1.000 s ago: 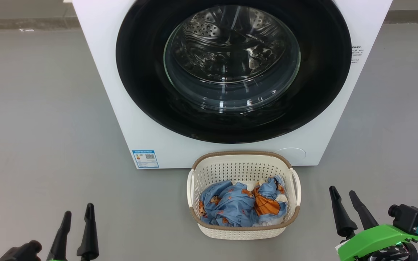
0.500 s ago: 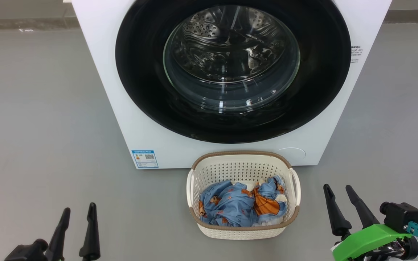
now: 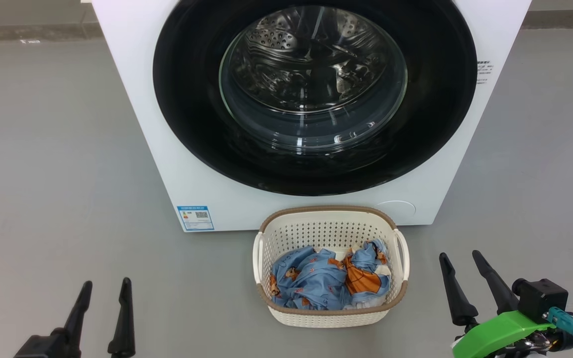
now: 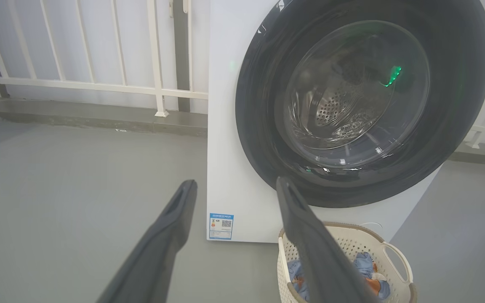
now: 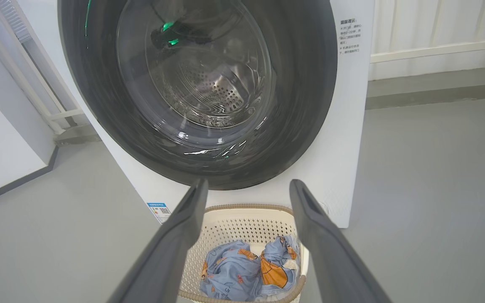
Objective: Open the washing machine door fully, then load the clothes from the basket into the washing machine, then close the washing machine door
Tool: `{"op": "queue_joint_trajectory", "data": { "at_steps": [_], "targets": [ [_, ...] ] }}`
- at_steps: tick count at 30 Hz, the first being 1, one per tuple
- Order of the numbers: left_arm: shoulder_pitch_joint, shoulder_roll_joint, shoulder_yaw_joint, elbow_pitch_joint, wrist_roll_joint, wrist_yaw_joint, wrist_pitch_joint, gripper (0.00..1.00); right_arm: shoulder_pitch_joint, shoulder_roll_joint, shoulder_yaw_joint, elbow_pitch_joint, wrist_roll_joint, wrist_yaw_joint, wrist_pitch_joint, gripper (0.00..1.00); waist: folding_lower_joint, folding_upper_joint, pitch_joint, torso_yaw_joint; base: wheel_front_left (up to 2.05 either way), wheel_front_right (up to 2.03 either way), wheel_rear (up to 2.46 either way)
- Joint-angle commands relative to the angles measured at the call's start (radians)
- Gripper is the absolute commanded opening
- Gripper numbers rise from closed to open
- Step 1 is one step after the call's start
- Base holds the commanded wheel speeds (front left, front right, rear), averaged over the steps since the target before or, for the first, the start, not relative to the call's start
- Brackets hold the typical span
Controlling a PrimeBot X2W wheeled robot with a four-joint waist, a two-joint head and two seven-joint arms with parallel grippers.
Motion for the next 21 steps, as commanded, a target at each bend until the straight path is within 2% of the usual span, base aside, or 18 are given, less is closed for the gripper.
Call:
{"op": "queue_joint_trajectory", "data": {
  "at_steps": [1,21],
  "targets": [
    [-0.036,0.019,0.036,-0.018,0.028,0.0,-0.018,1.0,-0.024,-0.01,0.024,-0.021,-0.034,0.006,-0.018,1.0,0.0,0.0,-0.001,-0.001,0.0,0.0,0.0],
    [-0.044,0.024,0.056,0.025,0.021,0.0,-0.022,1.0,0.006,0.007,-0.022,-0.035,-0.05,0.006,-0.022,1.0,0.0,0.0,0.001,-0.015,0.0,0.0,0.0]
  ]
}}
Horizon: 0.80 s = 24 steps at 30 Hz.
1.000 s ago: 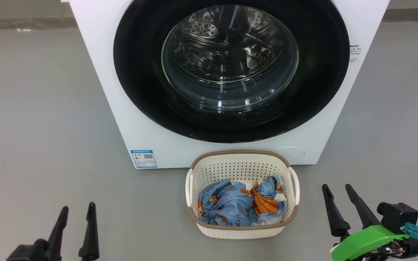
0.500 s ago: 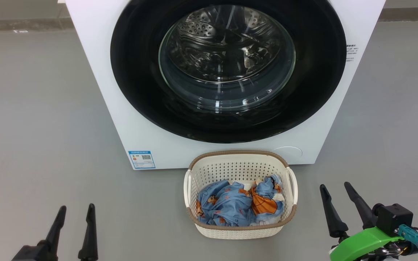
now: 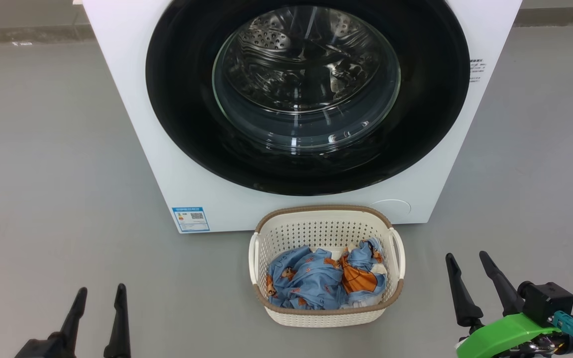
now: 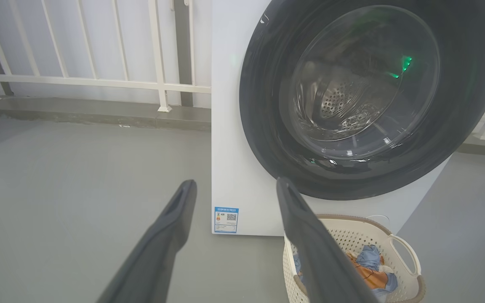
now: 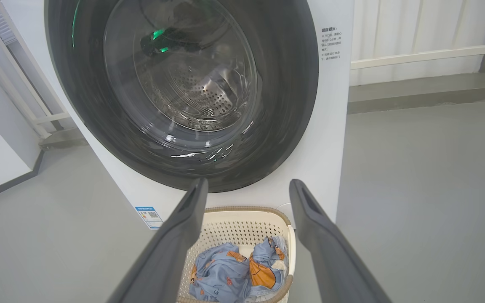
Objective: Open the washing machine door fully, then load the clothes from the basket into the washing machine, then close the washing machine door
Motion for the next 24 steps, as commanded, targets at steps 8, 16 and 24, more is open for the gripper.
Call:
{"op": "queue_joint_trajectory", "data": {
  "at_steps": [8,16,24],
  "targets": [
    [-0.055,0.016,0.039,-0.004,0.048,0.0,-0.009,1.0,-0.014,-0.006,0.015,-0.03,-0.008,0.006,-0.012,1.0,0.0,-0.0001,-0.001,0.001,0.13,0.13,-0.26],
    [-0.067,0.021,0.061,-0.006,0.046,0.0,-0.009,1.0,-0.02,0.0,0.012,-0.038,-0.008,0.006,-0.012,1.0,0.0,-0.0001,0.017,0.002,0.74,0.74,-1.48],
    [-0.078,0.024,0.058,-0.011,0.048,0.0,-0.009,1.0,-0.03,0.007,0.008,-0.042,-0.013,0.006,-0.012,1.0,0.0,-0.0001,0.038,0.005,1.22,1.22,-2.44]
  ]
}}
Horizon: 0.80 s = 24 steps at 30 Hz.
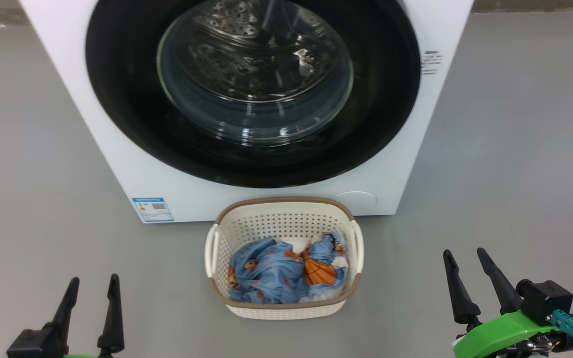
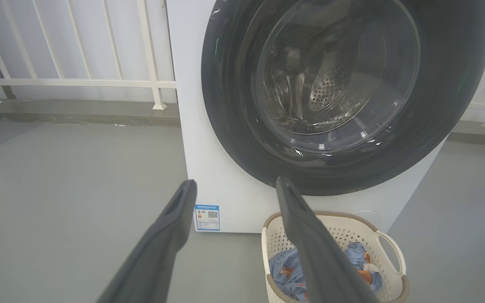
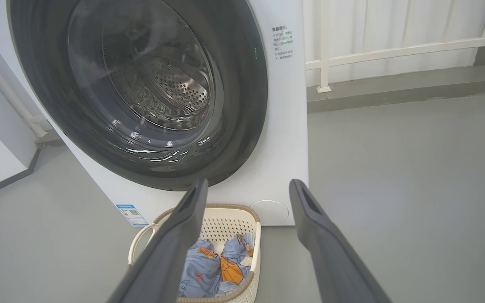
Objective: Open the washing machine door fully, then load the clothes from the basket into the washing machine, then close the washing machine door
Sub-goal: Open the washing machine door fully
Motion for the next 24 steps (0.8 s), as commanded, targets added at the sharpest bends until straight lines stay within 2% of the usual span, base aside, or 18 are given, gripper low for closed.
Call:
{"op": "queue_joint_trajectory", "data": {
  "at_steps": [1,13,17,24],
  "targets": [
    [-0.048,0.022,0.032,-0.025,0.005,0.0,-0.009,1.0,-0.03,-0.008,0.015,-0.025,-0.007,0.006,-0.012,1.0,0.0,0.0,0.003,0.001,1.23,1.23,-2.46],
    [-0.051,0.017,0.033,-0.026,0.007,0.0,-0.009,1.0,-0.034,-0.01,0.012,-0.028,-0.007,0.006,-0.012,1.0,0.0,0.0,0.001,-0.004,1.23,1.23,-2.46],
    [-0.055,0.01,0.034,-0.043,-0.033,0.0,-0.009,1.0,-0.036,-0.009,0.01,-0.029,-0.005,0.006,-0.012,1.0,0.0,0.0,0.005,-0.006,1.18,1.18,-2.36],
    [-0.05,0.023,0.022,-0.061,-0.059,0.0,-0.009,1.0,-0.04,-0.008,0.009,-0.029,-0.005,0.006,-0.012,1.0,0.0,0.0,0.008,-0.005,0.78,0.77,-1.55]
  ]
}}
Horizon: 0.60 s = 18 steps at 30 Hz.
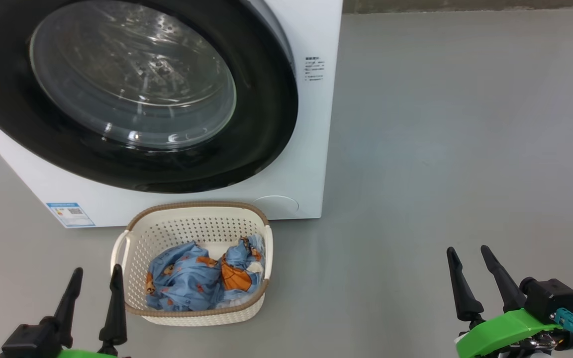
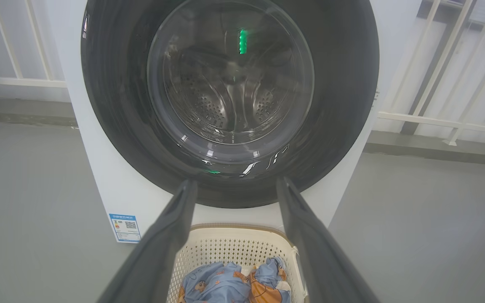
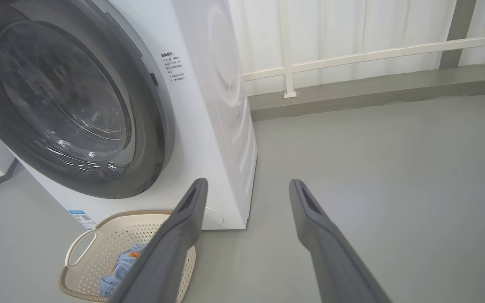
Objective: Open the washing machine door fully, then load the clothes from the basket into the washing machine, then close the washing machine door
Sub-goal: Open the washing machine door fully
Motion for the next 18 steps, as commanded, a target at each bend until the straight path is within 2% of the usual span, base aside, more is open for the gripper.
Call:
{"op": "queue_joint_trajectory", "data": {
  "at_steps": [1,8,9,10,11,12,18],
  "targets": [
    [-0.035,0.027,0.03,-0.028,-0.007,0.0,-0.009,1.0,-0.04,-0.008,0.023,-0.025,-0.005,0.006,-0.012,1.0,0.0,0.0,0.0,0.0,0.46,0.46,-0.92],
    [-0.032,0.014,0.022,-0.028,-0.013,0.0,-0.009,1.0,-0.059,-0.007,0.041,-0.014,0.015,0.006,-0.012,1.0,0.0,0.0,0.005,0.006,0.16,0.16,-0.32],
    [-0.03,0.011,0.021,-0.028,-0.013,0.0,-0.009,1.0,-0.065,-0.006,0.044,-0.012,0.029,0.006,-0.012,0.77,0.0,0.0,0.005,0.007,0.0,0.0,0.0],
    [-0.028,0.007,0.019,-0.028,-0.014,0.0,-0.009,1.0,-0.072,-0.004,0.048,-0.011,0.044,0.006,-0.012,0.46,0.0,0.0,0.006,0.008,0.0,0.0,0.0],
    [-0.025,0.003,0.017,-0.028,-0.015,0.0,-0.009,1.0,-0.08,-0.003,0.051,-0.01,0.061,0.006,-0.012,0.26,0.0,0.0,0.006,0.009,0.0,0.0,0.0],
    [-0.022,-0.001,0.014,-0.027,-0.015,0.0,-0.009,1.0,-0.089,-0.002,0.051,-0.01,0.081,0.006,-0.012,0.0,0.0,0.0,0.007,0.011,0.0,0.0,0.0],
    [-0.021,-0.016,0.005,-0.026,-0.019,0.0,-0.009,1.0,-0.165,0.016,0.043,-0.027,0.247,0.006,-0.012,0.0,0.0,0.0,0.016,0.025,0.0,0.0,0.0]
  ]
}}
